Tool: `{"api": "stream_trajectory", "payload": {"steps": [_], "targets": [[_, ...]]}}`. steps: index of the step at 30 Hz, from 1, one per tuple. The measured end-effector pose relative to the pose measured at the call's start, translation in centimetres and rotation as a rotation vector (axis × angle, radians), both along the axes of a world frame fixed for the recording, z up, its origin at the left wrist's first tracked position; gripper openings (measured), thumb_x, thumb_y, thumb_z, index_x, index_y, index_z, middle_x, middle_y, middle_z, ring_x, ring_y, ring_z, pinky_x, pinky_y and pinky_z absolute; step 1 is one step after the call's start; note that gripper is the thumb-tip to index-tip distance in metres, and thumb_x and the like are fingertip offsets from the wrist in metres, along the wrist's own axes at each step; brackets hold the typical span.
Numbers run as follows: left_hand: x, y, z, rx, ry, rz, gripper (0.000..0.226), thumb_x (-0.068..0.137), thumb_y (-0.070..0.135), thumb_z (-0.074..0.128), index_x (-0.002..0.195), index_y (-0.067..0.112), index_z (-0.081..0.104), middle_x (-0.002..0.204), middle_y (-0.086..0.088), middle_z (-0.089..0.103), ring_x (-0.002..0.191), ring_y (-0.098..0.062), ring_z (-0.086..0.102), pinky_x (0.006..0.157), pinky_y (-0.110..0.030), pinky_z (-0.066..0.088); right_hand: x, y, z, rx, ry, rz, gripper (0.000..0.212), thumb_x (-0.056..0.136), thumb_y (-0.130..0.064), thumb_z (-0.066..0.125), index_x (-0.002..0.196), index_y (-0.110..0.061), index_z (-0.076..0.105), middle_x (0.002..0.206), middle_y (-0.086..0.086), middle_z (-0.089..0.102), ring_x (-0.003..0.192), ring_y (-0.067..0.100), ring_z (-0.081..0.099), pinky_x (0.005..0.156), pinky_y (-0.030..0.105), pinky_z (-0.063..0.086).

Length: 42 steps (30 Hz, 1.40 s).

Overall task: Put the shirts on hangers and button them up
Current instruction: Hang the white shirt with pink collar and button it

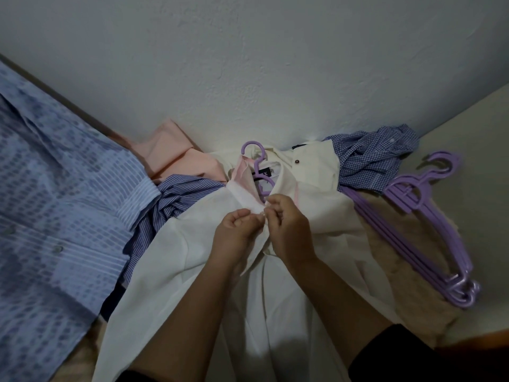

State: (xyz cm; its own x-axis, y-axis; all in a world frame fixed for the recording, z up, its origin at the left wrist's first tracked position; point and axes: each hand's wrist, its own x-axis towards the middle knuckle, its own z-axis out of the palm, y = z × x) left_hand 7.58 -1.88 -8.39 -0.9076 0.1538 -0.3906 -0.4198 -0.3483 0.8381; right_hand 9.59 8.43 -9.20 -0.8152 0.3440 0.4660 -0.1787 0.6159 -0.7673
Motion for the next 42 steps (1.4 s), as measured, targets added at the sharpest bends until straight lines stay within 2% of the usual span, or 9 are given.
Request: {"api": "stream_trajectory", "payload": {"steps": [4,7,11,15,20,24,32,36,42], "targets": [[-0.6,-0.1,1.3,0.202,-0.134,0.004,0.015,0.087,-0.005,0.058,0.101,-0.002,0.06,0.078,-0.014,0.07,0.067,-0.017,0.069,0.063,-0.024,0.058,0.0,0.5,0.6,-0.273,-0.141,0.067,0.026,0.085,0.007,0.056,0.101,-0.014,0.051,0.083,0.003,0.058,0.076,0.01,0.056,0.069,0.002,0.039],[-0.8,-0.2,1.5,0.133,-0.11,0.003,0.032,0.083,-0.007,0.063,0.112,0.0,0.055,0.078,-0.013,0.07,0.064,-0.017,0.067,0.061,-0.024,0.058,-0.4,0.8,1.0,-0.554,-0.258,0.098,0.03,0.084,0.009,0.057,0.089,-0.018,0.045,0.07,0.0,0.054,0.058,-0.002,0.052,0.062,0.009,0.042],[-0.4,-0.8,0.9,-0.02,0.015,-0.042,0.03,0.083,-0.005,0.065,0.109,0.005,0.052,0.082,-0.008,0.068,0.074,-0.017,0.065,0.077,-0.028,0.056,-0.6,1.1,1.3,-0.779,-0.335,0.17,0.028,0.086,0.008,0.057,0.083,-0.016,0.043,0.071,0.005,0.052,0.061,0.012,0.048,0.061,0.023,0.043],[0.6,-1.3,-0.5,-0.567,0.269,-0.077,0.02,0.082,0.008,0.068,0.097,0.015,0.057,0.084,-0.003,0.067,0.077,-0.018,0.064,0.078,-0.033,0.055,0.2,1.0,0.2,-0.455,-0.333,0.124,0.026,0.085,0.003,0.061,0.088,-0.02,0.05,0.095,0.012,0.061,0.077,0.008,0.058,0.071,0.011,0.045],[3.5,-2.7,-1.8,-0.882,0.431,-0.246,0.037,0.071,0.04,0.078,0.096,0.026,0.055,0.082,0.008,0.062,0.073,-0.008,0.06,0.07,-0.028,0.052,4.2,1.0,-1.9,0.015,-0.377,0.019,0.021,0.081,-0.009,0.063,0.101,-0.013,0.059,0.101,0.006,0.062,0.096,0.023,0.057,0.085,0.035,0.047],[6.2,-3.7,-3.1,-1.153,0.481,-0.284,0.028,0.079,0.036,0.071,0.095,0.032,0.049,0.083,0.013,0.058,0.076,-0.007,0.059,0.068,-0.029,0.051,8.2,1.1,-3.1,0.456,-0.567,-0.009,0.03,0.08,-0.012,0.061,0.11,-0.016,0.055,0.105,0.005,0.057,0.1,0.026,0.054,0.084,0.037,0.042],[11.1,-1.6,-3.2,-0.891,0.438,-0.051,0.018,0.083,0.014,0.069,0.087,0.024,0.054,0.072,0.007,0.06,0.068,0.003,0.056,0.063,-0.004,0.041,13.4,-2.6,-3.4,0.108,-0.615,0.011,0.006,0.09,-0.013,0.052,0.092,-0.019,0.055,0.097,-0.002,0.049,0.086,0.017,0.053,0.071,0.026,0.041],[11.9,-1.9,-5.8,-0.861,0.252,0.02,0.013,0.085,0.016,0.066,0.095,0.023,0.06,0.08,0.013,0.063,0.077,-0.004,0.062,0.064,-0.007,0.043,13.9,-3.2,-5.4,-0.08,-0.636,-0.007,0.033,0.087,-0.013,0.052,0.055,-0.021,0.046,0.063,-0.001,0.049,0.062,0.013,0.048,0.058,0.026,0.035],[11.2,-2.2,-6.1,-0.739,0.219,0.076,0.02,0.085,0.014,0.067,0.099,0.025,0.058,0.088,0.008,0.068,0.081,-0.006,0.065,0.079,-0.035,0.057,10.9,-1.9,-4.3,-0.283,-0.631,-0.041,0.025,0.094,-0.015,0.047,0.103,-0.007,0.069,0.096,0.004,0.065,0.089,0.02,0.062,0.084,0.035,0.051]]}}
